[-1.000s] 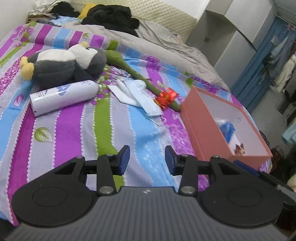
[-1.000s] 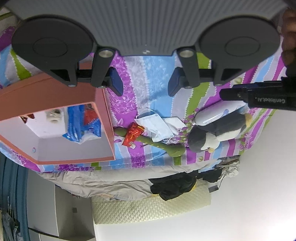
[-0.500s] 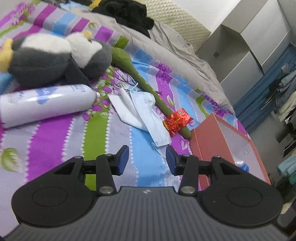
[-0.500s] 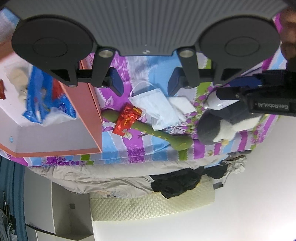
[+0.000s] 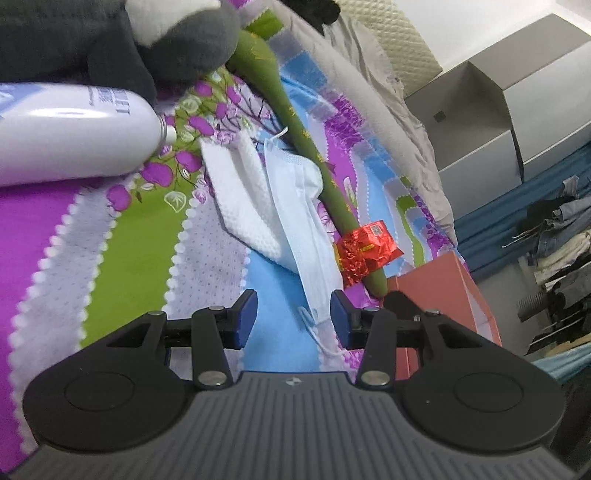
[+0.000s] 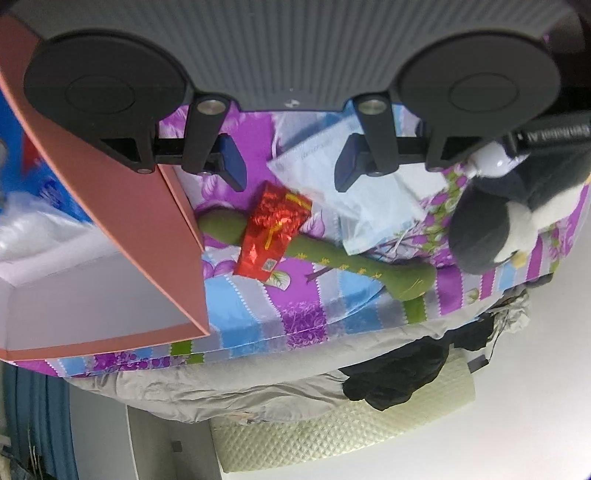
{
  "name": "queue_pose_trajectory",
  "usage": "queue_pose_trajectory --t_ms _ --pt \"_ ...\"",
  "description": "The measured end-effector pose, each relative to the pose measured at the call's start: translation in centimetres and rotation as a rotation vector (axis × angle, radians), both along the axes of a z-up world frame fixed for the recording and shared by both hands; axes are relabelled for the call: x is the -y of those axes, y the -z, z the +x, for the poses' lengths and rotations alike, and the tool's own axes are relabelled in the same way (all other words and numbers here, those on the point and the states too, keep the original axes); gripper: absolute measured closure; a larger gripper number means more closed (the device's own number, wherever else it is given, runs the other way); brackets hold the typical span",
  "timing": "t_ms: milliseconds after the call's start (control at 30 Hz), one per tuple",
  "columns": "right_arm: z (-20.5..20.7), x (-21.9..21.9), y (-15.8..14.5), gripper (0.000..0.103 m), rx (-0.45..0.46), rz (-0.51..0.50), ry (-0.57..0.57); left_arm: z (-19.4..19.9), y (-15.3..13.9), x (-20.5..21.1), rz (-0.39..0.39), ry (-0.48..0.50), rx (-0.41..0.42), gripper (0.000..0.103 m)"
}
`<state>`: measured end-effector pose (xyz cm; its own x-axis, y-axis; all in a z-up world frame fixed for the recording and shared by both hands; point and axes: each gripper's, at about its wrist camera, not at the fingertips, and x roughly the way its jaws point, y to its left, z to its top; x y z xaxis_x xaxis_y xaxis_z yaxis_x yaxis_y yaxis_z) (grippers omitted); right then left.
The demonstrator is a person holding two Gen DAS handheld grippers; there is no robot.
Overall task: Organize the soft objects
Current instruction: 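Reach the right tool toward the red foil tea packet on the green stick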
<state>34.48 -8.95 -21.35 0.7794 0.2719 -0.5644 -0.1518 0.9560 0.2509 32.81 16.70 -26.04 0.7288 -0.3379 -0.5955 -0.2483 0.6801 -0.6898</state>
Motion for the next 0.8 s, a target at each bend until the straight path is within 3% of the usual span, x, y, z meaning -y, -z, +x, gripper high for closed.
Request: queue_pose_trajectory --t_ms 167,233,433,533,600,800 --pt "3.5 -0.6 1.0 0.045 -0.047 0.017 0.028 1.9 1.4 -0.2 -0.04 0.007 -0.002 0.054" --pt "4.9 -0.7 1.5 0.035 -0.076 0.035 0.045 2.5 2.1 -0.3 -0.071 0.004 -0.003 0.054" --pt "7.7 -1.2 2.7 0.034 -0.102 0.047 0.059 3.8 3.3 0.1 -0.102 0.018 0.001 0.057" --pt "8.8 -1.5 3.3 0.034 -0.123 0.037 0.073 4.4 3.8 0.5 -0.111 0.032 -0.005 0.075" --pt "9.4 -1.4 3.8 0.034 -0.148 0.057 0.076 4.8 4.0 0.9 -0.109 0.041 -0.006 0.093" --pt "9.8 -1.1 4.6 0.04 -0.17 0.085 0.069 4.5 3.3 1.4 -0.065 0.046 0.016 0.1"
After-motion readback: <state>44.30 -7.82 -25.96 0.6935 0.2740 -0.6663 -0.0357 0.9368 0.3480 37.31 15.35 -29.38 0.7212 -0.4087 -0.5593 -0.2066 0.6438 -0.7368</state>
